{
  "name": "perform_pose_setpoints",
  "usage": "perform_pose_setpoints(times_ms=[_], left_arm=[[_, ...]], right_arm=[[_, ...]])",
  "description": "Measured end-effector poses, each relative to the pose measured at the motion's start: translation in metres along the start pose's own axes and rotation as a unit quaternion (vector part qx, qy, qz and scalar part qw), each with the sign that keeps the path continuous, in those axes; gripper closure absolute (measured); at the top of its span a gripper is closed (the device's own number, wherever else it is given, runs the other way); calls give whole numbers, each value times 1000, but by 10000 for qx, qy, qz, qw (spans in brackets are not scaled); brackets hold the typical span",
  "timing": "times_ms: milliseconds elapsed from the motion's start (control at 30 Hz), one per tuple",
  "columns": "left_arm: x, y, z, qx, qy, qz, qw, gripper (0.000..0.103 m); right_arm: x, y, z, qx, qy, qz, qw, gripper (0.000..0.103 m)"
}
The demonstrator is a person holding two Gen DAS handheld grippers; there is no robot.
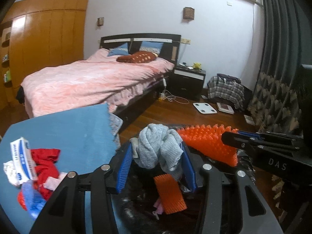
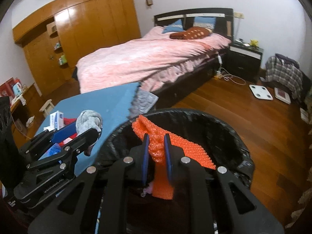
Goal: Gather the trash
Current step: 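Move both tools over the bin and release the sock and foam net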
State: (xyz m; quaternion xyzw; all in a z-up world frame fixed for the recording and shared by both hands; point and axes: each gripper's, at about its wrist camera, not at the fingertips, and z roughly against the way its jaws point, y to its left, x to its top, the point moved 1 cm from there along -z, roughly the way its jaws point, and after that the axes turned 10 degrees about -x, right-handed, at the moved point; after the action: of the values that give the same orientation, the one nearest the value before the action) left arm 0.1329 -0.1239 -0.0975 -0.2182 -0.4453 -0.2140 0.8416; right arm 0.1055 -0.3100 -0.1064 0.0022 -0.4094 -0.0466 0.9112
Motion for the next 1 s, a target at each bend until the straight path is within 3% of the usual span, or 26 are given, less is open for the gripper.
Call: perform_pose_setpoints(times_ms=[67,133,267,333,433,700,1000], left_arm=[[0,-4,-7,-132,71,1,9999,49],[-1,-5,-11,-183,106,1,9998,36],[-1,1,-7,-145,110,-14,9998,33],[0,9,-1,-30,73,18,10000,30],[0,21,9,161,-2,99,9998,22],[-6,61,53,838,-190,293,9959,14],[-37,114,103,1772,-220,550,9824,14]], right_arm=[[-2,-6,-3,-56,47,-37,10000,83],[-6,-13,-5,-175,108,-79,9998,74],[-9,-18,-4,-298,74,-126,9995,57],[-9,-18,-3,-326,8,-122,9994,36],[-7,-11,2,-330,-171,-122,9992,14],[1,28,6,2,-438,-9,9990,7],[1,104,-8,546,-437,396,9968,7]])
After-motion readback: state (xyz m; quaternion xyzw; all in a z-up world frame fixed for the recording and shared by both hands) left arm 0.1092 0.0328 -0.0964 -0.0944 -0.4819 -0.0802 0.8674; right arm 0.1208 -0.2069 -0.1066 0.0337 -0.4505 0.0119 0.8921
